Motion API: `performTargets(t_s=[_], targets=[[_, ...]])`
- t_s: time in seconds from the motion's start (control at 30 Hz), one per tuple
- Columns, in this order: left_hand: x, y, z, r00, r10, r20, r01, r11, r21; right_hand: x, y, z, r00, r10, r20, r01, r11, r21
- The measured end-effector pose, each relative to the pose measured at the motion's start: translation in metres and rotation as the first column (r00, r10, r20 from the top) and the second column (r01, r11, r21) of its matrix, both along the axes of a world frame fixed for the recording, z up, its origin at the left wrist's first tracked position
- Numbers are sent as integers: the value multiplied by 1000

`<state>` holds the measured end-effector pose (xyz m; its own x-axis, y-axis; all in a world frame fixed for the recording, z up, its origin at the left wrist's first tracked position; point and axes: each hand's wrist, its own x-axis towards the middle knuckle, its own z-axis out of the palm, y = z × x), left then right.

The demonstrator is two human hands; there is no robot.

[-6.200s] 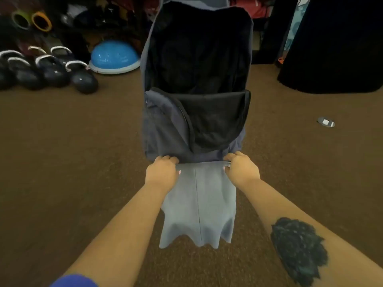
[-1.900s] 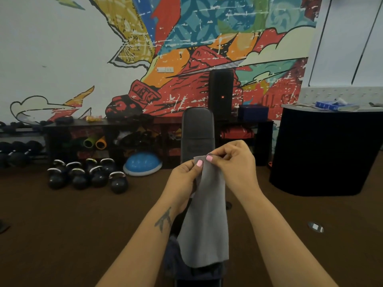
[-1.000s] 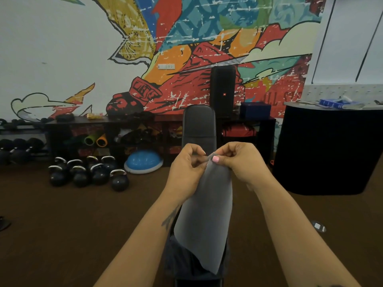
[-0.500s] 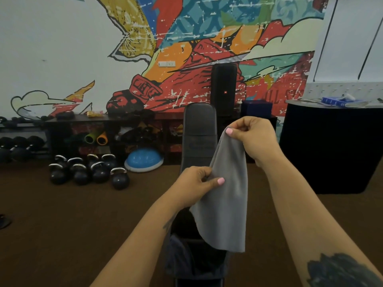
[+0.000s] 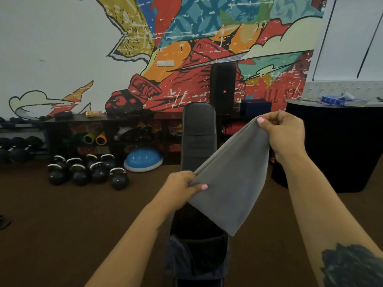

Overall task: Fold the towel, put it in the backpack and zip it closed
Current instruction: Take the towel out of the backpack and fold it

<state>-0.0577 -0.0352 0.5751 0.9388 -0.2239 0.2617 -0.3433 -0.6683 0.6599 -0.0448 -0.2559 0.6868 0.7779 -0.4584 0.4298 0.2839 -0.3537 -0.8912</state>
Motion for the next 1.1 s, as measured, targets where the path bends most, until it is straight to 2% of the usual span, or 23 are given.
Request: performTargets(t_s=[0.1, 0.2, 0.3, 0.43, 0.6, 0.77, 0.9, 1.0, 1.1], targets=[[4, 7, 3, 987, 114, 117, -88, 974, -210, 2, -7, -6, 999, -27, -18, 29, 997, 77], [6, 7, 6, 981, 182, 74, -131, 888, -440, 2, -13, -14, 1000, -16, -20, 19, 991, 136], [7, 5, 6, 987, 163, 8, -119, 755, -645, 1, -19, -24, 999, -12, -34, 17, 987, 161], [3, 2, 10, 996, 64, -63, -89, 608, -789, 1, -24, -35, 997, 22, -73, -8, 980, 197], [-2, 0, 19, 990, -33, -138, -105, 482, -870, -1, -27, -44, 994, 54, -94, -30, 970, 241], [0, 1, 19, 979, -48, -197, -165, 378, -911, 0, -30, -49, 989, 78, -125, -44, 966, 255], [4, 5, 16, 980, -33, -198, -170, 386, -907, 0, -32, -53, 987, 92, -135, -50, 958, 281], [7, 5, 12, 983, -5, -184, -171, 352, -920, -1, -32, -54, 986, 102, -128, -64, 960, 271], [8, 5, 9, 991, 25, -128, -128, 378, -917, -2, -31, -57, 983, 117, -142, -76, 961, 267]])
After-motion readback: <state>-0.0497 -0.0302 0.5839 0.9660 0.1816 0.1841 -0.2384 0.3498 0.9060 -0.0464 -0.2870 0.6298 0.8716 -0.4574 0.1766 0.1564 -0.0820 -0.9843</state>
